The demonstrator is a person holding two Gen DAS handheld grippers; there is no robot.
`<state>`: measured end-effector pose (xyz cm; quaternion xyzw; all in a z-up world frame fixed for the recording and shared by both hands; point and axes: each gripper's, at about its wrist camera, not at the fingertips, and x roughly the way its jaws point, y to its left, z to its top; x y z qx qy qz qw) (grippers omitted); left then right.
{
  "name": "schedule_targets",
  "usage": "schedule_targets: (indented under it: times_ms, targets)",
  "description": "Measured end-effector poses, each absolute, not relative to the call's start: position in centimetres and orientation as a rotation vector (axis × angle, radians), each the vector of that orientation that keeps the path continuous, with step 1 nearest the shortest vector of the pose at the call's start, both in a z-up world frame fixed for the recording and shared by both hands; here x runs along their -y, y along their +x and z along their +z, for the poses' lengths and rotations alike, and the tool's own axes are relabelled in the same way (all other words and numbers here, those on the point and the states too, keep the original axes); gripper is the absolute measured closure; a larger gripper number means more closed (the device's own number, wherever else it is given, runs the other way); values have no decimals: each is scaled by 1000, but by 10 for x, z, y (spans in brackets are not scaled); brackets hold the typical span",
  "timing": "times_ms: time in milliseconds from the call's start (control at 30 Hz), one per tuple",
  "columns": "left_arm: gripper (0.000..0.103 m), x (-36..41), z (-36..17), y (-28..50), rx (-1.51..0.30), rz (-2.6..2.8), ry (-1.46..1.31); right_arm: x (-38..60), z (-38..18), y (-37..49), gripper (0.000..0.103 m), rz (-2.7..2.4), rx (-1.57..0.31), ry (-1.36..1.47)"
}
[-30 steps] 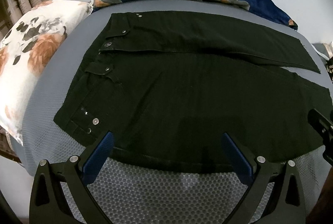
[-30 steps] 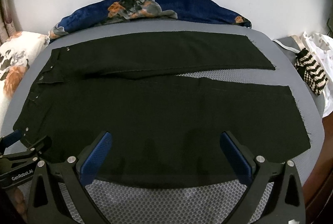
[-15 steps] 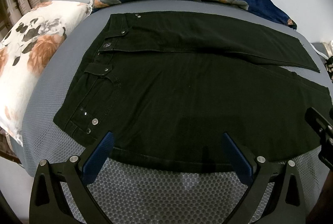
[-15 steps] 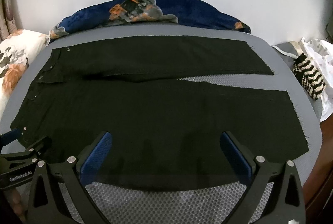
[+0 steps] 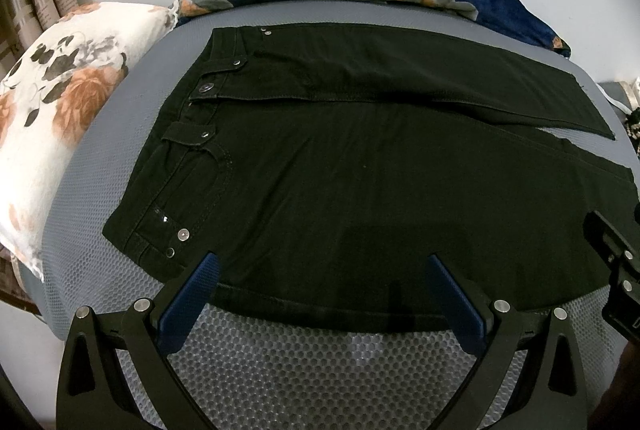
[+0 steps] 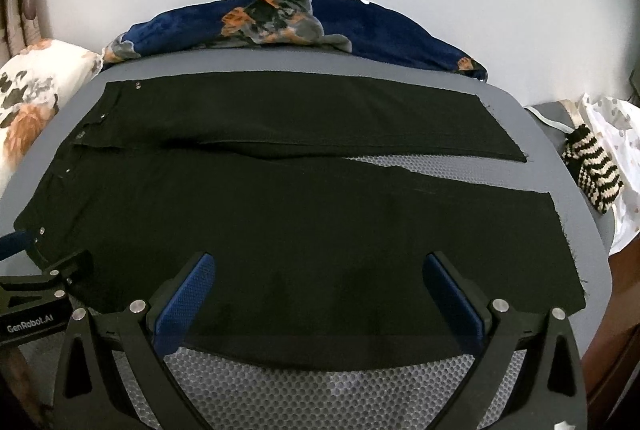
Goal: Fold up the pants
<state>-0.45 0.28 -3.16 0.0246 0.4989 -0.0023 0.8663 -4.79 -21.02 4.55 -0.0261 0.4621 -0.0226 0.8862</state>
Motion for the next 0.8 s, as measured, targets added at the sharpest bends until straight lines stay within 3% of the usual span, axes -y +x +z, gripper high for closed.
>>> schedule_targets:
  times_ms: [800]
  targets:
    - [1, -6, -34, -2, -1047, -2, 56, 224, 33, -45, 0, -76, -1004, 4]
